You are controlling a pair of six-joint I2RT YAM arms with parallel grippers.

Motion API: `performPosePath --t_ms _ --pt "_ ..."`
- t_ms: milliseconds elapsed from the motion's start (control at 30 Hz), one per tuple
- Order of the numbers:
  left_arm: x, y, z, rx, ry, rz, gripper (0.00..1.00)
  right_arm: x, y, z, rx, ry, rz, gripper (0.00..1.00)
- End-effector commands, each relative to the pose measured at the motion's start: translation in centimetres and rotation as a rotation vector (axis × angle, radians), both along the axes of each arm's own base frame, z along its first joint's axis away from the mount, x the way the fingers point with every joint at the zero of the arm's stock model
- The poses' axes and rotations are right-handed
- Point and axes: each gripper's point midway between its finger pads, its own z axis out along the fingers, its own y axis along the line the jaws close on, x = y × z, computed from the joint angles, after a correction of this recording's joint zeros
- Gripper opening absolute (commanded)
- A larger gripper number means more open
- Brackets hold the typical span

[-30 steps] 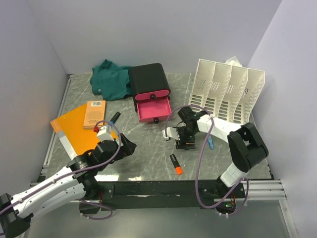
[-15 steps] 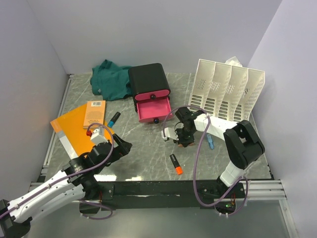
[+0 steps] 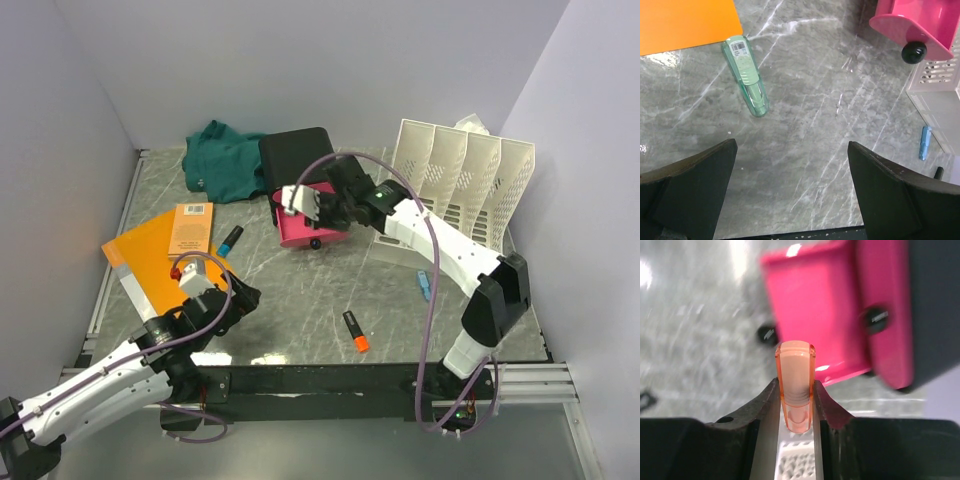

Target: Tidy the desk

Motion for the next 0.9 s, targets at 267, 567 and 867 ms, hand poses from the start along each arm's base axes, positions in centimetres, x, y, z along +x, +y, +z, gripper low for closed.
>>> performPosePath --t_ms 267,567,867 --pt "0.6 0.2 0.0 -0.006 -0.005 0.041 0.99 8.4 5.2 -0.3 -0.005 -0.165 -0.214 0.21" --pt "1.6 -1.0 0.2 -0.035 -0.006 0.039 1.00 7.5 5.2 -1.3 0.005 -0.122 -0.223 0.62" --pt "3.8 0.0 -1.3 0.009 0.097 0.091 0.99 1.7 1.9 3.7 0.163 0.014 -0.186 0.66"
